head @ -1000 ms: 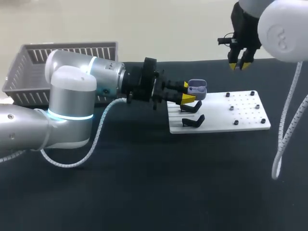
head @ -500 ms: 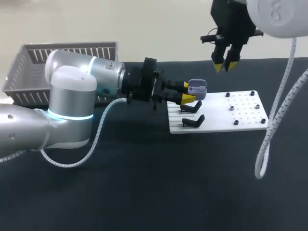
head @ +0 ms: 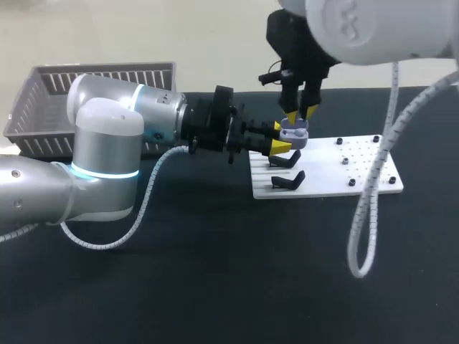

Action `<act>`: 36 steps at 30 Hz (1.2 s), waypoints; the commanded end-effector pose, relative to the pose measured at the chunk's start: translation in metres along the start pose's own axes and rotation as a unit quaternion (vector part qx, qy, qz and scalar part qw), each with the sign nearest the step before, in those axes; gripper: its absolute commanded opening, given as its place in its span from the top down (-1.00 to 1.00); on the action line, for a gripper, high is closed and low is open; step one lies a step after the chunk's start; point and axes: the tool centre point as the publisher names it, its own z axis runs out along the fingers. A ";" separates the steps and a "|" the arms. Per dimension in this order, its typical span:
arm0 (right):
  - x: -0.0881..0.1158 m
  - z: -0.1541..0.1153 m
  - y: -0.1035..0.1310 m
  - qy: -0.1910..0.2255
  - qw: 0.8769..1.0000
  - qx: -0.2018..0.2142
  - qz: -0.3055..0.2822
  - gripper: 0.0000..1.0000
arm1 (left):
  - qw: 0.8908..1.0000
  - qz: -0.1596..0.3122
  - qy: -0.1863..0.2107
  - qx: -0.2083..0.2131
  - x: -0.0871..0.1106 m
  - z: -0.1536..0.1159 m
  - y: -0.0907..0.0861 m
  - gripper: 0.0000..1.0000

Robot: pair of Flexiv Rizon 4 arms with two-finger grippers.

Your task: Pick up each earbud case from the left stands, insert the matching earbuds, close the lid, and place the case in the box.

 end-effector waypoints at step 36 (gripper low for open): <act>-0.017 0.032 0.003 0.021 0.999 0.032 0.012 1.00 | 1.000 0.001 -0.001 -0.002 0.001 0.000 -0.001 1.00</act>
